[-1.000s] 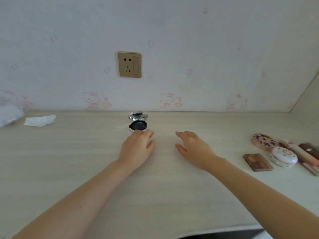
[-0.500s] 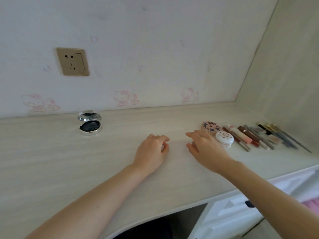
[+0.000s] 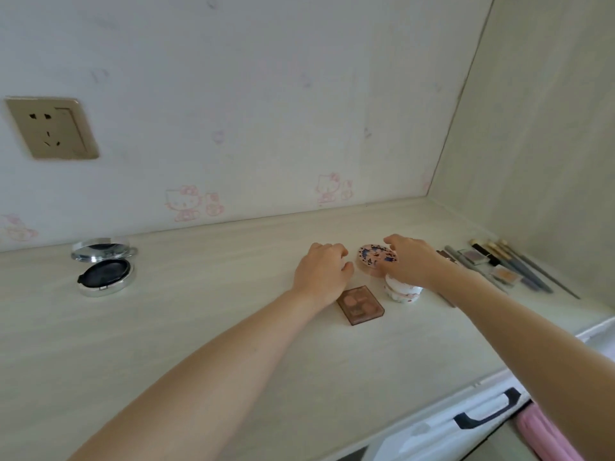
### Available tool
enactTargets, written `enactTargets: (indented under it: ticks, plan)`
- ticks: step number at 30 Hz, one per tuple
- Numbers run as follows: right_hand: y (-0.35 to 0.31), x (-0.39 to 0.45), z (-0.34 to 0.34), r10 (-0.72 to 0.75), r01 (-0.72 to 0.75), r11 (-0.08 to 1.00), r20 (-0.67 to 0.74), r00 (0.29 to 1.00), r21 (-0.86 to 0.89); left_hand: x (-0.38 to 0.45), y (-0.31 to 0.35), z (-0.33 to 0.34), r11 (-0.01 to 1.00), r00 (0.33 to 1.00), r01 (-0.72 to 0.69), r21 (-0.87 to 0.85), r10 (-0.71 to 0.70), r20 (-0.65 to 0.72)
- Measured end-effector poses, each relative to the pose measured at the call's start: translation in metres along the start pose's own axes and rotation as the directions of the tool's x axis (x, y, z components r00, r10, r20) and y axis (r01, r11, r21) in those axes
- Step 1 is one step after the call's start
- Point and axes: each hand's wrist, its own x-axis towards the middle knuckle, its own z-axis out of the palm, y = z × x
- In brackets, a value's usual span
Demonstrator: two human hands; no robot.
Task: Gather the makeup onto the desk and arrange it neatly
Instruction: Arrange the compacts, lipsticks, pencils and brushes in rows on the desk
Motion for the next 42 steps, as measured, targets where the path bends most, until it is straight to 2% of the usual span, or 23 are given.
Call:
enactTargets:
  ticks: [4,10,16,21,23,26,31,34,37,39,42]
  plan:
    - [0.003,0.020,0.005,0.023,-0.019,0.999,0.085,0.996,-0.050,0.022,0.004,0.010,0.994,0.986,0.075,-0.079,-0.062,0.155]
    - [0.007,0.028,0.010,0.014,-0.007,0.997,0.093,0.996,-0.078,0.032,0.011,0.021,1.000,0.974,0.012,-0.011,-0.009,0.226]
    - [0.003,0.028,0.010,0.003,0.000,1.000,0.082,0.997,-0.027,0.033,0.013,0.021,1.000,0.977,0.015,-0.021,-0.010,0.212]
    - [-0.005,0.024,0.008,-0.056,0.055,0.998,0.038,0.998,0.021,0.031,0.014,0.011,0.958,0.987,0.082,-0.275,-0.039,0.158]
    - [-0.010,0.019,0.002,-0.090,0.089,0.992,0.005,0.996,0.090,0.029,0.013,0.002,0.903,0.989,0.130,-0.409,-0.088,0.119]
    - [-0.024,0.011,-0.009,-0.131,0.136,0.973,-0.039,0.991,0.187,0.022,0.010,-0.011,0.744,0.971,0.218,-0.632,-0.232,0.061]
    - [-0.057,-0.005,-0.014,-0.142,0.172,0.924,-0.112,0.984,0.340,0.001,0.002,-0.032,0.550,0.932,0.157,-0.820,-0.357,-0.061]
    - [-0.081,-0.016,-0.015,-0.151,0.192,0.874,-0.125,0.980,0.446,-0.014,-0.003,-0.047,0.368,0.907,0.151,-0.917,-0.421,-0.020]
    - [-0.104,-0.031,-0.015,-0.165,0.193,0.788,-0.101,0.981,0.584,-0.031,-0.007,-0.066,0.180,0.920,0.151,-0.972,-0.384,0.071]
    - [-0.117,-0.043,-0.014,-0.197,0.185,0.728,-0.058,0.979,0.660,-0.044,-0.013,-0.080,0.098,0.925,0.139,-0.985,-0.367,0.094]
    - [-0.135,-0.061,-0.010,-0.280,0.240,0.742,-0.035,0.959,0.626,-0.064,-0.029,-0.097,0.035,0.916,0.153,-0.988,-0.380,0.128]
